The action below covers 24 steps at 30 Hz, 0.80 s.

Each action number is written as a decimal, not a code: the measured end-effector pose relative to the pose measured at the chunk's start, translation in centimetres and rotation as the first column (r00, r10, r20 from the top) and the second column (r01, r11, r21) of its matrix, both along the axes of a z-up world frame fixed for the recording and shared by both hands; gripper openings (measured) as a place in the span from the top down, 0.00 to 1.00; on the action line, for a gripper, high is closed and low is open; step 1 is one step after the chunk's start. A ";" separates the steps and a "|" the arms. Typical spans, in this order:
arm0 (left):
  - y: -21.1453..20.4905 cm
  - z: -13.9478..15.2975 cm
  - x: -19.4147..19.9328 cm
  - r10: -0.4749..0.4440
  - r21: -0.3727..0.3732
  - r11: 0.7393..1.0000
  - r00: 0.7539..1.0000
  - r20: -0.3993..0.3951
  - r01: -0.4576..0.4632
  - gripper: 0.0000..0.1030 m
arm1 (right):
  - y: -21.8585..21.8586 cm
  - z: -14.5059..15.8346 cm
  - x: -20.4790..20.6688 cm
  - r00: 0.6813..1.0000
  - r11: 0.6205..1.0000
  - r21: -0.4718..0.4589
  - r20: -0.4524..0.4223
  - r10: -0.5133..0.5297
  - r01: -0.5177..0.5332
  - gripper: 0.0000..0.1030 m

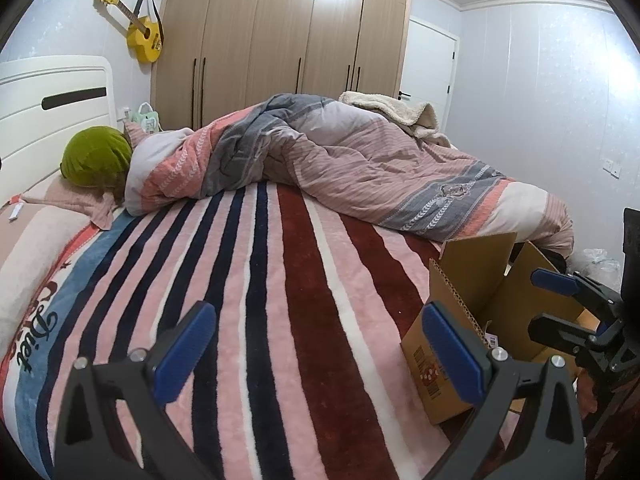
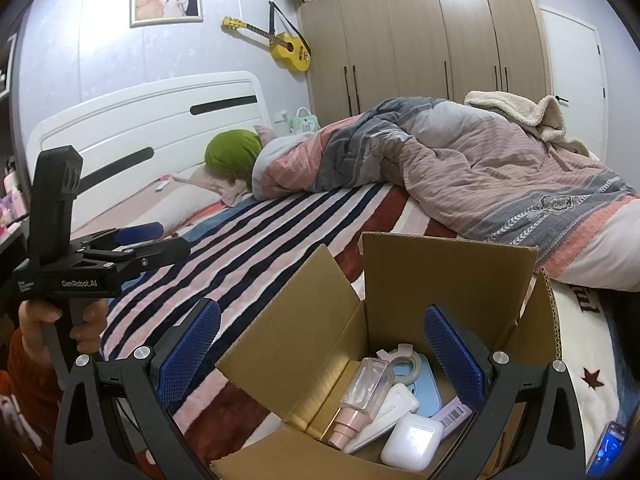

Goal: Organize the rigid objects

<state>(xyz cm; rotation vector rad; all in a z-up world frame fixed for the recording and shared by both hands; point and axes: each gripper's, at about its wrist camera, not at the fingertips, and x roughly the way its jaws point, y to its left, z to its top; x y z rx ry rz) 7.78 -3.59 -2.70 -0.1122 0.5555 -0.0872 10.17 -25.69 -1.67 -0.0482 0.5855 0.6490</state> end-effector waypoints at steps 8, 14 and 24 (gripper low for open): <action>-0.1 0.0 0.0 0.000 0.000 1.000 1.000 -0.001 0.000 0.00 | 0.0 0.0 0.0 1.000 1.000 -0.001 0.001 0.000 0.000 0.01; -0.1 0.0 0.0 0.000 -0.001 1.000 1.000 -0.001 0.000 0.00 | -0.1 0.0 0.1 1.000 1.000 -0.001 -0.001 0.000 0.000 0.01; 0.0 0.1 0.1 -0.003 -0.004 1.000 1.000 -0.001 0.003 0.00 | 0.2 -0.4 -0.1 1.000 1.000 0.005 -0.009 0.002 -0.002 0.01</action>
